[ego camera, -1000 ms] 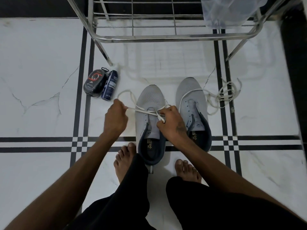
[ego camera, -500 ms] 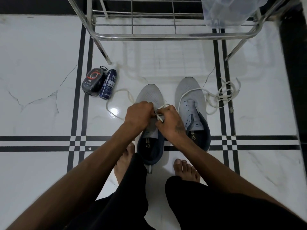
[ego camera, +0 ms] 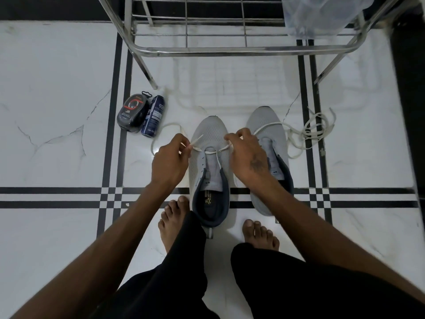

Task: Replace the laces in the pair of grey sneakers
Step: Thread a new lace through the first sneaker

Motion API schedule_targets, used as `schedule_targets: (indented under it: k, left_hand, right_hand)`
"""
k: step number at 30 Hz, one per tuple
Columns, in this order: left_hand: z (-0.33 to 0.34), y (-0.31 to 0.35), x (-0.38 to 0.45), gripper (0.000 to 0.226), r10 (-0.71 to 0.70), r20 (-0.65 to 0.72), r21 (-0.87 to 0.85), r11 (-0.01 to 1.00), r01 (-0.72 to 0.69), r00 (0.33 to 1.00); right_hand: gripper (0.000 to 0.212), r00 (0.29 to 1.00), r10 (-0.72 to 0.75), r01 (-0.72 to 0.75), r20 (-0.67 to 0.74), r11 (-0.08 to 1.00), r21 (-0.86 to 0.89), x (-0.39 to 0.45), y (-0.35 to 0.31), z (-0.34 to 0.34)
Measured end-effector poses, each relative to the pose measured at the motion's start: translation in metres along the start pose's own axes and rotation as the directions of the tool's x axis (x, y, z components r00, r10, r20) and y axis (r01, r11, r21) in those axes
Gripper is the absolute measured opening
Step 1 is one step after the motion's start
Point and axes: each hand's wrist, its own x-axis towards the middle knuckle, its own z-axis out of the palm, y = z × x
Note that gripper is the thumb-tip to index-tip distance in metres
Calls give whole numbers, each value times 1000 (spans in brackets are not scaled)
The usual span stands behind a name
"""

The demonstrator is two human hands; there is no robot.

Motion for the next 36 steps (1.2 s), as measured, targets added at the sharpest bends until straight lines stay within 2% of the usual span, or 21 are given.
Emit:
schedule_targets:
  k: [3, 5, 8, 11, 13, 18, 22, 26, 32, 36]
  left_hand:
    - [-5, 8, 1, 9, 7, -18, 6, 1000, -7, 1000]
    - [-12, 12, 3, 9, 23, -36, -24, 999, -24, 999]
    - [-32, 17, 7, 7, 27, -78, -128, 991, -37, 997]
    - [-57, 26, 13, 7, 19, -96, -204, 978, -39, 995]
    - [-74, 36, 15, 8, 25, -128, -220, 974, -53, 991]
    - [-120, 81, 19, 6, 62, -202, -296, 947, -121, 977]
    - [-162, 129, 17, 13, 165, -298, -284, 925, -252, 940]
    - [-190, 165, 17, 9, 226, -343, -283, 901, -330, 912]
    - [-232, 205, 10, 5, 264, -363, -371, 839, -398, 894]
    - [-259, 230, 3, 6, 284, -418, -405, 792, -457, 863]
  right_hand:
    - [36, 979, -151, 189, 138, 928, -321, 17, 5, -8]
    - [22, 954, -199, 277, 225, 874, -400, 25, 2, -16]
    - [13, 910, -153, 295, 385, 891, -345, 27, -8, -37]
    - [20, 877, -45, 124, 479, 983, -136, 23, -21, -66]
    - [21, 872, -16, 31, 489, 999, -24, 22, -33, -92]
    - [17, 951, -66, 76, 302, 997, -24, 22, -65, -173]
    - [19, 982, -115, 127, 147, 989, -72, 7, -92, -242]
    - [16, 982, -172, 182, 77, 972, -151, -10, -115, -288]
    - [4, 972, -231, 233, 38, 971, -57, -33, -141, -349]
    - [10, 959, -256, 256, -122, 967, -16, -41, -158, -378]
